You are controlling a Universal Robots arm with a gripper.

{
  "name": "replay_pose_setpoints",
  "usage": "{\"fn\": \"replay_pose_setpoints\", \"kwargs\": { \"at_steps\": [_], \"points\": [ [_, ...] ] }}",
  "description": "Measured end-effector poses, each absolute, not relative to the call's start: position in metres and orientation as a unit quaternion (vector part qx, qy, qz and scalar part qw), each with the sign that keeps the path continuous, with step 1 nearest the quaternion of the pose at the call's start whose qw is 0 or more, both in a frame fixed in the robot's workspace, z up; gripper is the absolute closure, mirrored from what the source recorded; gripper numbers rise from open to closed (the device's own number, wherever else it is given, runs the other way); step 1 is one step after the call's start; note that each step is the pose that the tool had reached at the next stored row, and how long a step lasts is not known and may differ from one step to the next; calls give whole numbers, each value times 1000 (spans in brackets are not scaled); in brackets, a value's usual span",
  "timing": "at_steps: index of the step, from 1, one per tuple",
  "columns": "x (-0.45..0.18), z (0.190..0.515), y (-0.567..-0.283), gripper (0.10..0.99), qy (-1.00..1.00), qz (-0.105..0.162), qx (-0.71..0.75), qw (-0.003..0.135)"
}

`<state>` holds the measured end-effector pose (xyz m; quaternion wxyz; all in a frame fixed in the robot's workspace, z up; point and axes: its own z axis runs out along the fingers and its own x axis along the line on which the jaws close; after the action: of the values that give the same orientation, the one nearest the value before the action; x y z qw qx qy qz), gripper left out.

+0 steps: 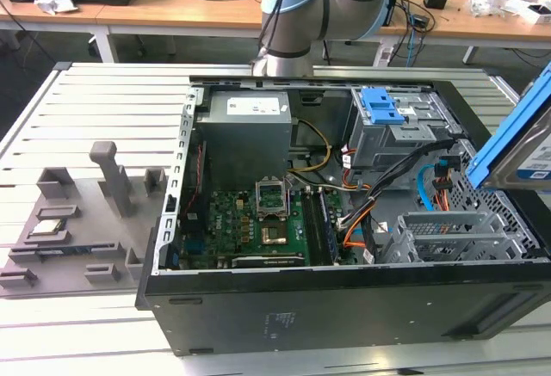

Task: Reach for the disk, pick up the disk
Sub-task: 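Pick up the disk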

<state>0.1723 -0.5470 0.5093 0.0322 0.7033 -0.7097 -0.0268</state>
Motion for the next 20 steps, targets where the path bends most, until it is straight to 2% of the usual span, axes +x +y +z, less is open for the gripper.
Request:
{"fn": "replay_pose_setpoints", "kwargs": {
  "at_steps": [20],
  "points": [
    [143, 462, -547, 722, -730, -28, 682, 32]
  ]
}}
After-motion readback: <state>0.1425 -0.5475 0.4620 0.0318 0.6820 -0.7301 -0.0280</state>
